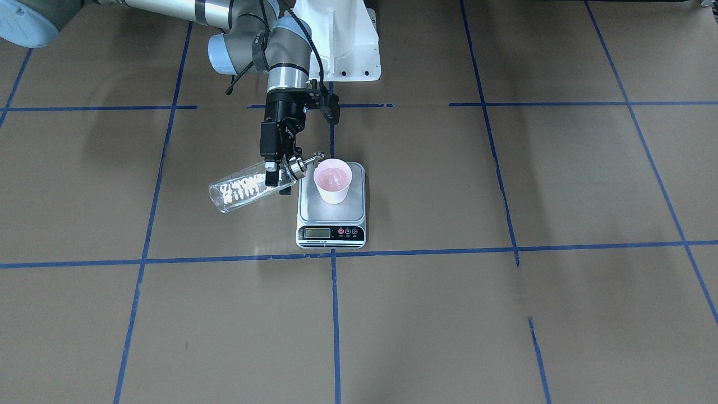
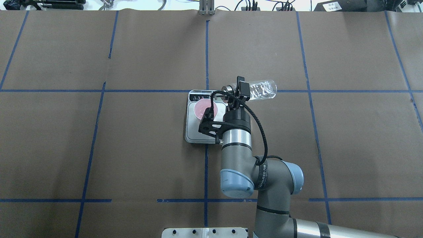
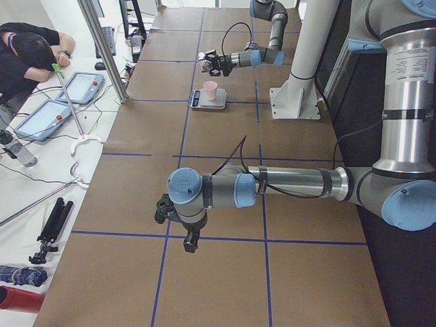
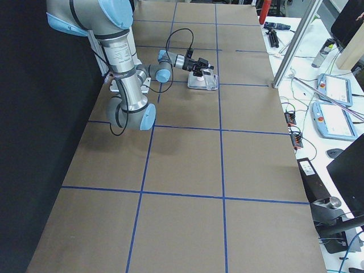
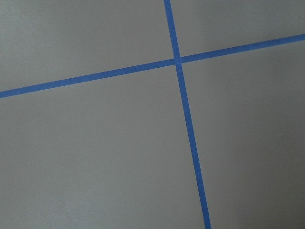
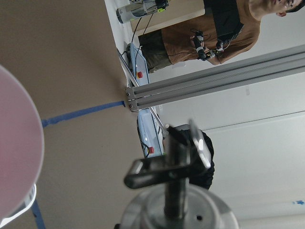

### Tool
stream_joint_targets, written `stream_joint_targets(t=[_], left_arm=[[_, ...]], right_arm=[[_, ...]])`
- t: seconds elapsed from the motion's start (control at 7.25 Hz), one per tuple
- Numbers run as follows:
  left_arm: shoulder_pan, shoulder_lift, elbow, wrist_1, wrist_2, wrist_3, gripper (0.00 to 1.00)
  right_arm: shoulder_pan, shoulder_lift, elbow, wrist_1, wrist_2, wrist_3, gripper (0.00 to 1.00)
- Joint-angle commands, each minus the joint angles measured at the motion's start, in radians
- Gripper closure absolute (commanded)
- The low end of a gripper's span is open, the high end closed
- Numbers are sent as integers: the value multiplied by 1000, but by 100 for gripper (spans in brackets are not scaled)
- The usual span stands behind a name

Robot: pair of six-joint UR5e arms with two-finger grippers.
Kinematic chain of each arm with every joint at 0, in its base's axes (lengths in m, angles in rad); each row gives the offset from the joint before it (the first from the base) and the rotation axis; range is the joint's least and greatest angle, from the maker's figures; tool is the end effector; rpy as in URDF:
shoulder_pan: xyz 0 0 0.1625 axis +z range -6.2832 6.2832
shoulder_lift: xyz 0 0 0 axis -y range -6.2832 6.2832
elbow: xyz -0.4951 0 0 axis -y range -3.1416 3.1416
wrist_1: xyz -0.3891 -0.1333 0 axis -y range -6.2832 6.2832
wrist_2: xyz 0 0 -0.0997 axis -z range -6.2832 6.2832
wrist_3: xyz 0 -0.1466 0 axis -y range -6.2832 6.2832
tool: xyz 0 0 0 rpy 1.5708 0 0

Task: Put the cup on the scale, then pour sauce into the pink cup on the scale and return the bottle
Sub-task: 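Turn the bottle upright above the cup with the right gripper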

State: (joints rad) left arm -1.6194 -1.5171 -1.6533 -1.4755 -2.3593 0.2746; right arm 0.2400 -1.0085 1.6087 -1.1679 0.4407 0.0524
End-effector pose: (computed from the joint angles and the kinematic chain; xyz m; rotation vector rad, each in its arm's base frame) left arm -0.0514 -0.4530 0.7554 0.0647 0.7893 0.1879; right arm -0.6084 -0.4226 0.3112 1.3389 0.2245 -0.5143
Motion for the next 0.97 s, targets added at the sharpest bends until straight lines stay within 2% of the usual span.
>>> stream_joint_targets(t=[0.0,0.14,0.41,0.69,0.83], left_arm=[[-2,0,0,0,0,0,0],[-2,0,0,1,0,0,0],[-2,0,-2,1,0,0,0],[-2,2,-2,3,0,0,0],[-2,2,-2,3,0,0,0]], right_arm=[[4,-27,0,172,84,175,100],[5,-27,10,195,116,279,100],[5,-36,14,200,121,413,100],[10,-44,63,203,118,570,100],[24,-54,104,201,145,713,100]])
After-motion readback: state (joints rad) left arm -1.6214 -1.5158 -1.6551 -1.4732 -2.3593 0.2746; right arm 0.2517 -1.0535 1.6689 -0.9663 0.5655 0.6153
